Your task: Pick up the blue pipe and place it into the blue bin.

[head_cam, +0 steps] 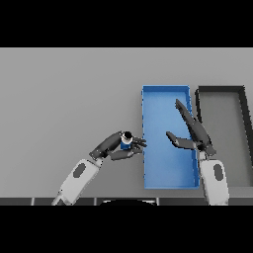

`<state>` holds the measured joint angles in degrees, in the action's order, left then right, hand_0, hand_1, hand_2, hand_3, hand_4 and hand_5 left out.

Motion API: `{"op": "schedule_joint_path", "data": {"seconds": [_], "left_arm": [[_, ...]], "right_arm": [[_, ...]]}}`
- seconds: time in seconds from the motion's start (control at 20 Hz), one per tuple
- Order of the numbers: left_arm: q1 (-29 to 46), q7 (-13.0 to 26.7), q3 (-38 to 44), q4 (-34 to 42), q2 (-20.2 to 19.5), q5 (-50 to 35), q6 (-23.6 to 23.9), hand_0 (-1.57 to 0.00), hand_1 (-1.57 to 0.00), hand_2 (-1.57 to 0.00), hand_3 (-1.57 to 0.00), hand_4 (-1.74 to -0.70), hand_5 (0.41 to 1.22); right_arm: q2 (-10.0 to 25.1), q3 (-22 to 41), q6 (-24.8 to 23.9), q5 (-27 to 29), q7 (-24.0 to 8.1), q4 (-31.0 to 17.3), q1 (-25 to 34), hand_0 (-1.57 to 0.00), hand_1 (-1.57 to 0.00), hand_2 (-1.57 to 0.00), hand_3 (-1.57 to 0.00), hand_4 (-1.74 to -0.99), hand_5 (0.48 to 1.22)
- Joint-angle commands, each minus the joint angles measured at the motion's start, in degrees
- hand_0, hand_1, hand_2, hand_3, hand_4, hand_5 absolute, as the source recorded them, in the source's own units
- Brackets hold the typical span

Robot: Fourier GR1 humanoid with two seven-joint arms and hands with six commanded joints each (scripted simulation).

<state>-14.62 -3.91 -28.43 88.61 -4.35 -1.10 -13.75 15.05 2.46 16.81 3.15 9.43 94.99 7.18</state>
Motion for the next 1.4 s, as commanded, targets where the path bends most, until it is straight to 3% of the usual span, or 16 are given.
{"op": "schedule_joint_path", "data": {"seconds": [0.0,0.2,0.5,0.75,1.05,1.2,1.35], "left_arm": [[0.30,-0.11,-0.06,-0.06,0.10,0.32,-0.19,-1.57,-1.57,-1.57,-1.57,-1.47,1.221],[0.74,0.67,0.21,0.29,0.75,1.51,-0.72,-1.57,-1.57,-1.57,-1.57,-1.47,1.221],[0.99,0.11,0.80,0.36,1.63,3.57,-1.87,-1.57,-1.57,-1.57,-1.57,-1.47,1.221],[0.80,0.87,2.31,0.66,2.42,3.56,-3.21,-1.57,-1.57,-1.57,-1.57,-1.47,1.221],[0.63,0.80,3.25,0.09,4.01,3.53,-5.68,-1.57,-1.57,-1.57,-1.57,-1.48,1.221],[1.41,0.86,3.29,-0.18,4.54,3.22,-7.71,-1.57,-1.57,-1.57,-1.57,-1.46,1.221],[0.98,-0.52,4.87,-0.32,4.31,2.82,-9.02,-1.57,-1.57,-1.57,-1.57,-1.46,1.221]], "right_arm": [[1.77,0.23,1.97,1.51,-1.59,2.07,0.95,0.00,-0.01,-0.02,0.00,-1.163,0.592],[7.04,2.76,8.56,7.86,-9.89,9.84,4.37,0.00,0.00,-0.01,0.00,-1.185,0.554],[9.88,7.83,14.25,11.31,-14.95,14.91,9.31,0.00,0.00,0.00,0.00,-1.256,0.523],[7.60,12.02,16.21,14.47,-21.51,13.30,14.19,0.00,0.00,0.00,0.00,-1.227,0.528],[3.59,17.04,18.87,13.27,-23.92,10.43,19.54,0.00,0.00,0.00,0.00,-1.192,0.514],[1.35,18.38,19.36,13.52,-25.96,7.74,22.58,0.00,0.00,0.00,0.00,-1.208,0.512],[-0.58,19.47,20.37,13.24,-26.68,5.13,24.85,-0.02,-0.11,-0.13,-0.05,-1.222,0.517]]}}
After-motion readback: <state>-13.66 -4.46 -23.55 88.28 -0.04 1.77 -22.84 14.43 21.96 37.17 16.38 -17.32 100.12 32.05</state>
